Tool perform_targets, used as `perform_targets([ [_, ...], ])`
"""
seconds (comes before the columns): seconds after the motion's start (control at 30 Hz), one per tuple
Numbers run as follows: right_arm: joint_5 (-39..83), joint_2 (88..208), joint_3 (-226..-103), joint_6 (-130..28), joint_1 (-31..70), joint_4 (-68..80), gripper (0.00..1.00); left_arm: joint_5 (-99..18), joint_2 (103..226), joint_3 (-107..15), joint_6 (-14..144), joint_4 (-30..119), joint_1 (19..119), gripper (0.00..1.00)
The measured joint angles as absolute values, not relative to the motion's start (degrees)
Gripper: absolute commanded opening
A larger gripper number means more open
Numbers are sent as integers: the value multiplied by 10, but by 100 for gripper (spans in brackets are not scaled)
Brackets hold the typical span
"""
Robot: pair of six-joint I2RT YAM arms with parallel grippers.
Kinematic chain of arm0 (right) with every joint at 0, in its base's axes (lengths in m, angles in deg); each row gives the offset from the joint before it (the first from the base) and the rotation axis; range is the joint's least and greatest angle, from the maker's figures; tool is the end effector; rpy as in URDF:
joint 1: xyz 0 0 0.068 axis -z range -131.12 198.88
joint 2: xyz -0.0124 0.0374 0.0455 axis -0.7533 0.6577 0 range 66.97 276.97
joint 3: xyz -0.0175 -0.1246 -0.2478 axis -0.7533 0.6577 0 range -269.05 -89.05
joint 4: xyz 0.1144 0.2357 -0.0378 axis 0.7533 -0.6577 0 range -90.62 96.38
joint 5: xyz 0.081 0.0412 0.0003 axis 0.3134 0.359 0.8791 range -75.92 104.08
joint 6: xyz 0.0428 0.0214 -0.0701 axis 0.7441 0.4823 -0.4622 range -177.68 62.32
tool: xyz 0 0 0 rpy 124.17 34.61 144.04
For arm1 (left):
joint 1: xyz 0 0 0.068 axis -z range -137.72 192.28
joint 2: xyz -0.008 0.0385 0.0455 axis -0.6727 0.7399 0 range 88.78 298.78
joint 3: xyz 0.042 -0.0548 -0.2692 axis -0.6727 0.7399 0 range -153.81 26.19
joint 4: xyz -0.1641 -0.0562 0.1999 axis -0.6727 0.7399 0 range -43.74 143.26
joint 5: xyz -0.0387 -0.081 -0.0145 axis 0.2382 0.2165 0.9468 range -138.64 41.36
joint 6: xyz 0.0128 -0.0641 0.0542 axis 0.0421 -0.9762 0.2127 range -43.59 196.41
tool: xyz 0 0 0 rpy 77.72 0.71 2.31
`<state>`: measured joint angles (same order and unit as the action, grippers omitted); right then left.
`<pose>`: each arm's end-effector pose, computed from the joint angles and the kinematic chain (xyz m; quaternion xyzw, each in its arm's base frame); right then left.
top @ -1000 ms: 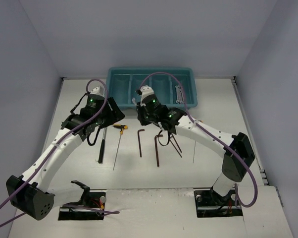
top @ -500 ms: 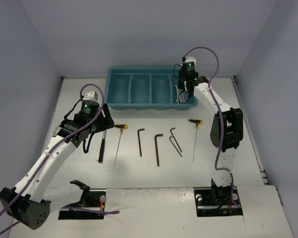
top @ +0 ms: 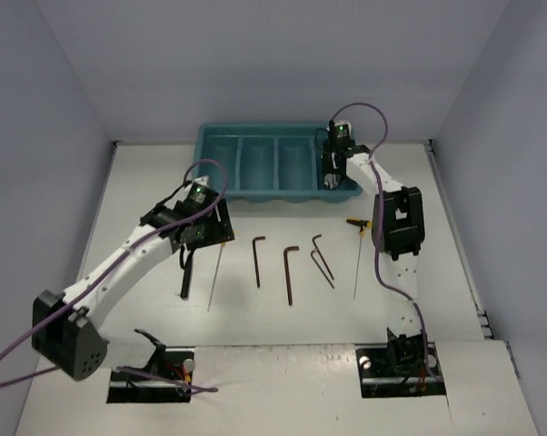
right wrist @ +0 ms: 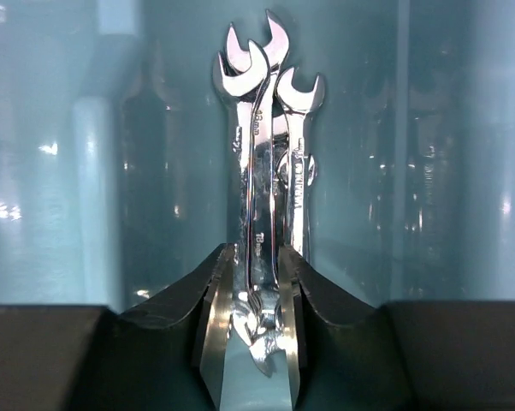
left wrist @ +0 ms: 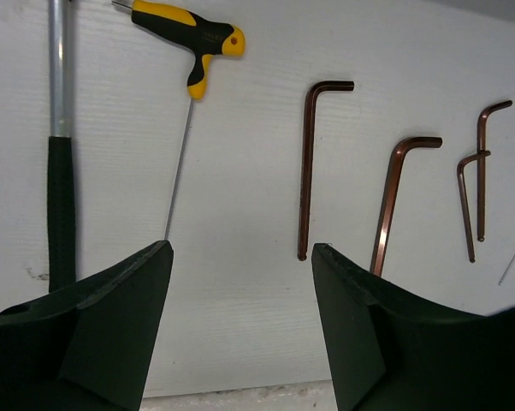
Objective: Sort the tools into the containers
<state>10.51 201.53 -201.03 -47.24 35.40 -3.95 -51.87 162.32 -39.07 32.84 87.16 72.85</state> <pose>0.5709 0.1321 0.1846 -0.0084 0.8781 0.0722 0.4729 0.2564 -0.1466 0.2829 -0.1158 0.9297 -0.1891 0.2940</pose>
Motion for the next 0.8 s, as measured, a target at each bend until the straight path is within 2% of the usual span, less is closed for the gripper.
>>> perform_targets([
  [0.13,109,1983,-1999,-475,354,-48,32,-519,1686,-398,305,855,751,62],
  [0.23,114,1907,-1945,-477,354,-48,33,-523,1730,-409,283,845,772,61],
  [0.57,115,1496,-1706,-464,354,-41,41,-532,1915,-459,229,792,849,39],
  [0.73,120,1381,-1617,-450,354,-54,43,-539,1962,-467,207,790,859,23],
  [0.77,122,1365,-1600,-447,355,-59,43,-542,1965,-471,203,790,859,17],
  [0.8,125,1348,-1584,-443,355,-65,43,-546,1968,-473,200,790,859,6],
])
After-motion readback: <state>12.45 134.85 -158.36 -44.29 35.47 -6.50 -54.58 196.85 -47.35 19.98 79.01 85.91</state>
